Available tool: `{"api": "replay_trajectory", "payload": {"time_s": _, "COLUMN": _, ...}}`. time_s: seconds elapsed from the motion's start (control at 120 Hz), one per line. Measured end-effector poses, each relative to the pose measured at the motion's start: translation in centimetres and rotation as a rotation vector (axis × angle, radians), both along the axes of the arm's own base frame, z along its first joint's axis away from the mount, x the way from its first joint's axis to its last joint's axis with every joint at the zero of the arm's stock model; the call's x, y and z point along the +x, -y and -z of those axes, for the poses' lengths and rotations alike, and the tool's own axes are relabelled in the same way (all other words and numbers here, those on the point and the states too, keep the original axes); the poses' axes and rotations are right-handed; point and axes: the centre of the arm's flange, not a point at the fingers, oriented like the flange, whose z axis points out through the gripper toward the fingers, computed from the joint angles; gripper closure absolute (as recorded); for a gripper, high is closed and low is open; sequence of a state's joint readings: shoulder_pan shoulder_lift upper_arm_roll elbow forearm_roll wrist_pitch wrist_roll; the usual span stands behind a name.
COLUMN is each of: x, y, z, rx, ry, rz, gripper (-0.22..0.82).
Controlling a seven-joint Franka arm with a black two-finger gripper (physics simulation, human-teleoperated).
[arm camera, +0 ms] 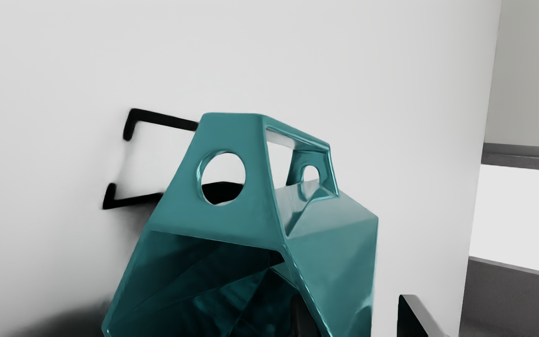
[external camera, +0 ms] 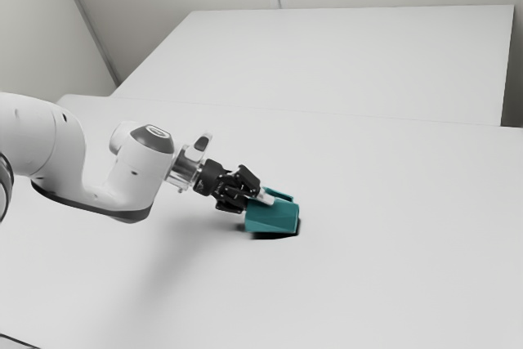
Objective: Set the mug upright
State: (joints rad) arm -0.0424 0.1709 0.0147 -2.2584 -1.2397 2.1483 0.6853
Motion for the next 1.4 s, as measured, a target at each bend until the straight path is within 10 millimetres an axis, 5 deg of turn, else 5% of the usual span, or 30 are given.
{"api": "replay_trajectory", "payload": {"time_s": 0.183, "x": 0.3, "y": 0.3, "z": -0.4, "rx": 0.002, "ry": 0.018, "rz": 0.011, "gripper": 0.68}}
{"api": "replay_trajectory", "payload": {"time_s": 0.575, "x": 3.9, "y": 1.7, "z": -8.0, "rx": 0.09, "ry": 0.188, "rz": 0.153, "gripper": 0.77}}
{"api": "replay_trajectory", "payload": {"time_s": 0.783, "x": 5.1, "y": 0.0, "z": -12.5, "rx": 0.332, "ry": 0.218, "rz": 0.352, "gripper": 0.78}}
{"api": "replay_trajectory", "payload": {"time_s": 1.075, "x": 5.1, "y": -2.6, "z": -14.8, "rx": 0.672, "ry": 0.12, "rz": 0.534, "gripper": 0.78}}
{"api": "replay_trajectory", "payload": {"time_s": 1.4, "x": 4.8, "y": -5.0, "z": -16.3, "rx": 0.906, "ry": -0.021, "rz": 0.544, "gripper": 0.78}}
